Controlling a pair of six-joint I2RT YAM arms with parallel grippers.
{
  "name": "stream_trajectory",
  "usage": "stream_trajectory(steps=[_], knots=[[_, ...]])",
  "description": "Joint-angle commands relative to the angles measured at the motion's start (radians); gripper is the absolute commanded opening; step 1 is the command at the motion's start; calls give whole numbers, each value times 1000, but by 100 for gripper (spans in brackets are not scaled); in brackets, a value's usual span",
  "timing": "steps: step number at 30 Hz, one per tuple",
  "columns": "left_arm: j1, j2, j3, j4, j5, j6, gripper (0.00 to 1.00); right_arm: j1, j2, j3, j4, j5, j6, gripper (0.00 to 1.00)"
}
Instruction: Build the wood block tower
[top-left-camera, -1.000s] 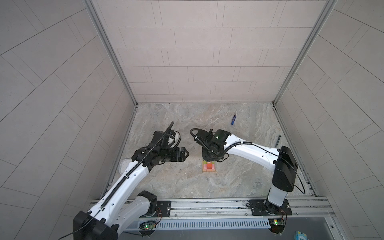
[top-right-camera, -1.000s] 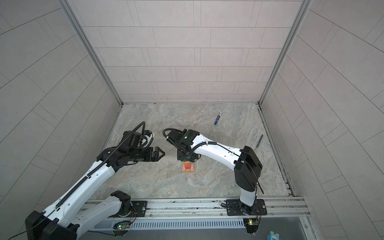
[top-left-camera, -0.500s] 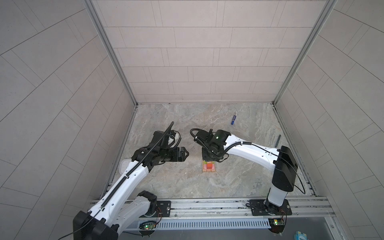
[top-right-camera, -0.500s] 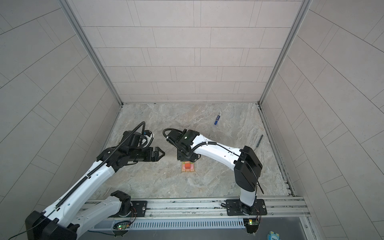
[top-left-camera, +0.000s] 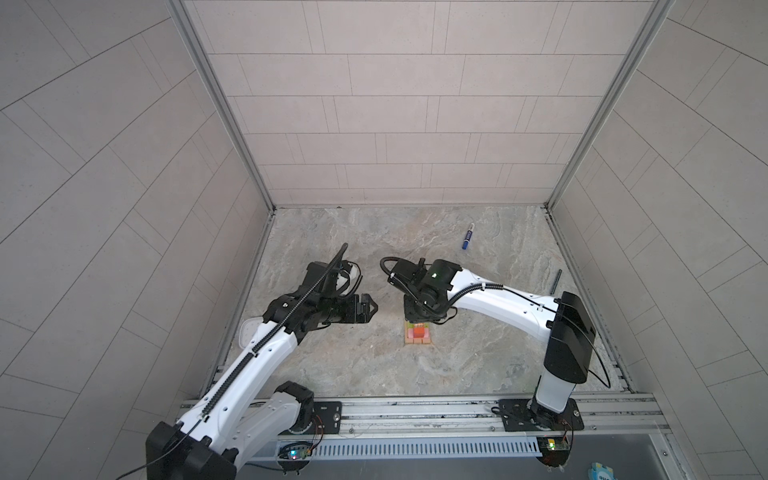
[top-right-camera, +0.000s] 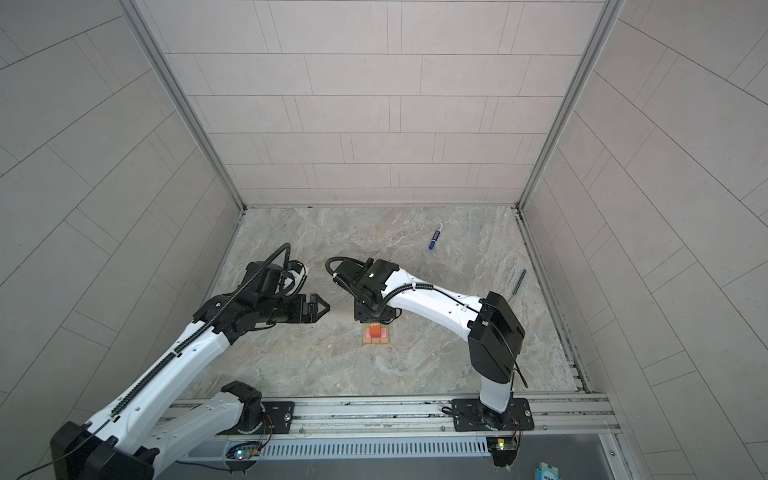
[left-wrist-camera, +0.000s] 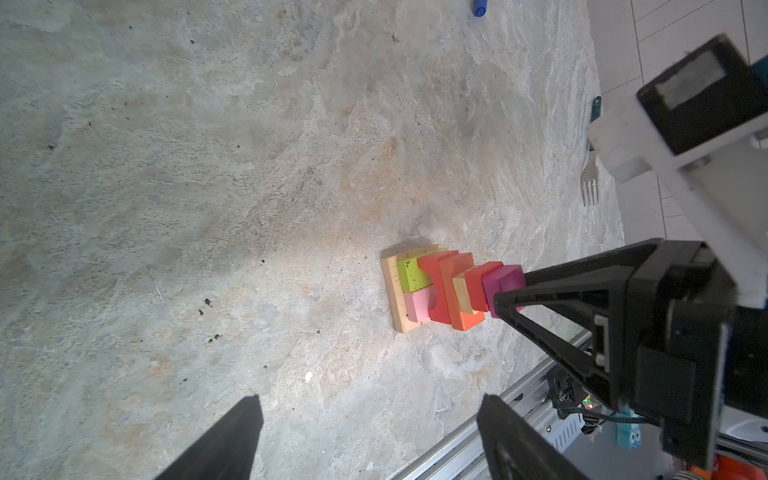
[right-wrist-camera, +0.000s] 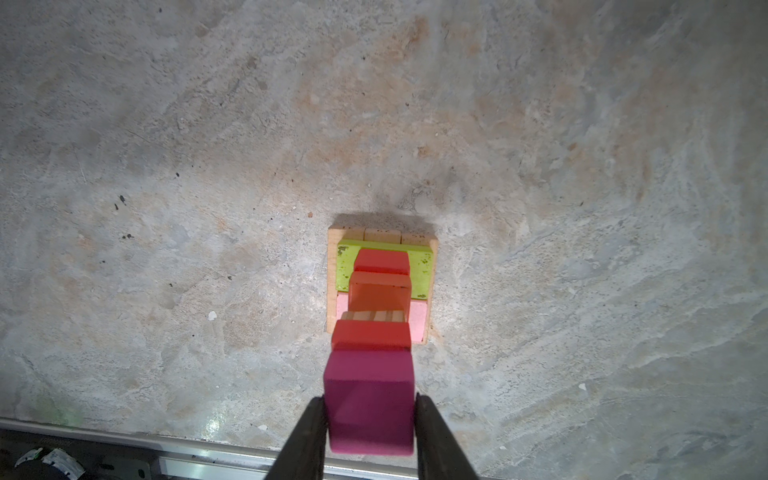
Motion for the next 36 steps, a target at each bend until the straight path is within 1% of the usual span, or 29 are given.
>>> stream_trajectory(steps=[1,5,8,16,20,24,28,31,36], knots=[[5,-10,-11,7,0,4,88,8,-5,20,-21,11,12,37],[5,-8,-10,8,3,4,88,8,-5,26,-23,12,10,38],[5,-9,-12,7,1,4,88,9,-9,43,-41,22,0,40],[5,18,-12,9,9,4,88,10,-70,74,-62,63,-57,57],[5,34,-12,12,15,6,88,8,-110,54,-41,64,-122,64],[5,56,-15,19,33,10,88,3,-149,45,-39,68,-228,79],[5,81,-13,21,31,9,88,-6,-170,40,-59,42,-340,82],[4,97,-13,26,31,5,88,-14,-192,24,-77,76,-361,84],[5,125,-5,28,21,4,88,-35,-262,-48,-37,124,-404,89]])
